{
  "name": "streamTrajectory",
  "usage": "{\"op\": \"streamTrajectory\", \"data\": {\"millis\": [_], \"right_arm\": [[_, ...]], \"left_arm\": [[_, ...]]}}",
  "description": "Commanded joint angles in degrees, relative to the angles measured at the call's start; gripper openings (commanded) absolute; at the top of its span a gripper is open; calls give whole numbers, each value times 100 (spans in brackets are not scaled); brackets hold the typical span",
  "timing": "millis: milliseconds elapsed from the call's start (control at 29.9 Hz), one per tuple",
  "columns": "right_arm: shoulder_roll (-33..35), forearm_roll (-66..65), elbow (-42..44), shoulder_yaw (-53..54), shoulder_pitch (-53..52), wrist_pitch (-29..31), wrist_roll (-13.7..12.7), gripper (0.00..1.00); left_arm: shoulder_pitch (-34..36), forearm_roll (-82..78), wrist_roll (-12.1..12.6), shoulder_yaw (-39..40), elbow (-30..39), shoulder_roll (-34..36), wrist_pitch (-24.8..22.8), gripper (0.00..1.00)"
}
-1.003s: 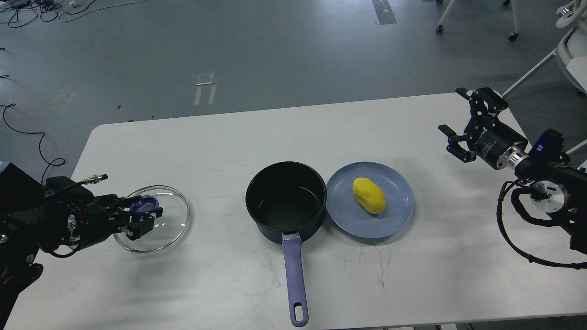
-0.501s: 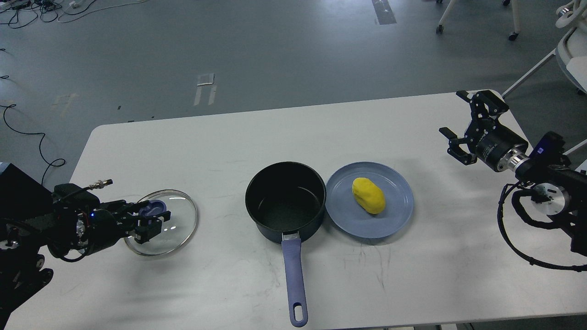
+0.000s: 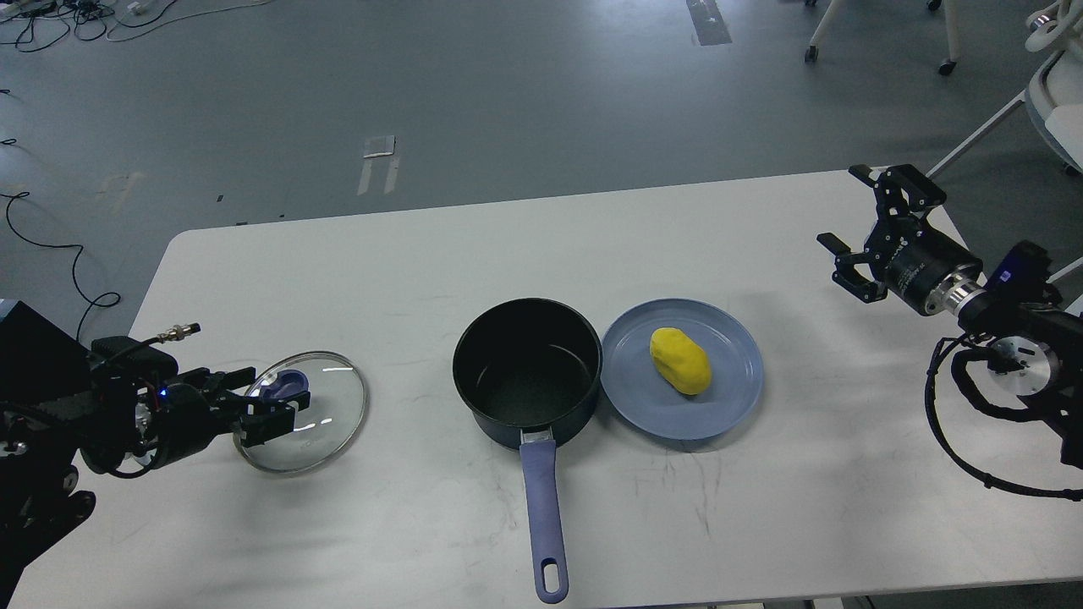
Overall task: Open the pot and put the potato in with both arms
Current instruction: 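Lower the lid onto the table and open the left gripper, then raise the left arm away and move the right gripper toward the potato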
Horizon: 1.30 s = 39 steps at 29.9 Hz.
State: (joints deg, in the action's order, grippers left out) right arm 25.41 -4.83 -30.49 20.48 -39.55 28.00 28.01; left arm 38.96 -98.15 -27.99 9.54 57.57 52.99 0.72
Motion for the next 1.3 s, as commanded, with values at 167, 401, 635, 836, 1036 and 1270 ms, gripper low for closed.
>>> {"op": "streamTrajectory", "data": {"millis": [167, 401, 635, 836, 1036, 1270], "right_arm": [[402, -96, -448, -26, -106, 0, -1, 100], [1158, -1534, -1168, -710, -798, 0, -1, 100], [1555, -3074, -1723, -1755, -2282, 0, -1, 100], [1125, -3778, -1926, -3285, -3725, 0, -1, 100], [343, -4798, -2049, -4578, -4509, 0, -1, 100], [-352, -5465, -2031, -5404, -4623, 0, -1, 99]], "left_arm": [[1498, 3743, -1, 48, 879, 659, -1914, 98], [2115, 6761, -1, 127, 896, 432, -2498, 98], [2081, 8109, -1, 1014, 844, -69, -2516, 98], [1984, 8444, 276, 1032, 844, -193, -2534, 98], [1905, 8453, 435, 1120, 852, -202, -2560, 98], [1922, 8435, 461, 1270, 861, -342, -2595, 98]]}}
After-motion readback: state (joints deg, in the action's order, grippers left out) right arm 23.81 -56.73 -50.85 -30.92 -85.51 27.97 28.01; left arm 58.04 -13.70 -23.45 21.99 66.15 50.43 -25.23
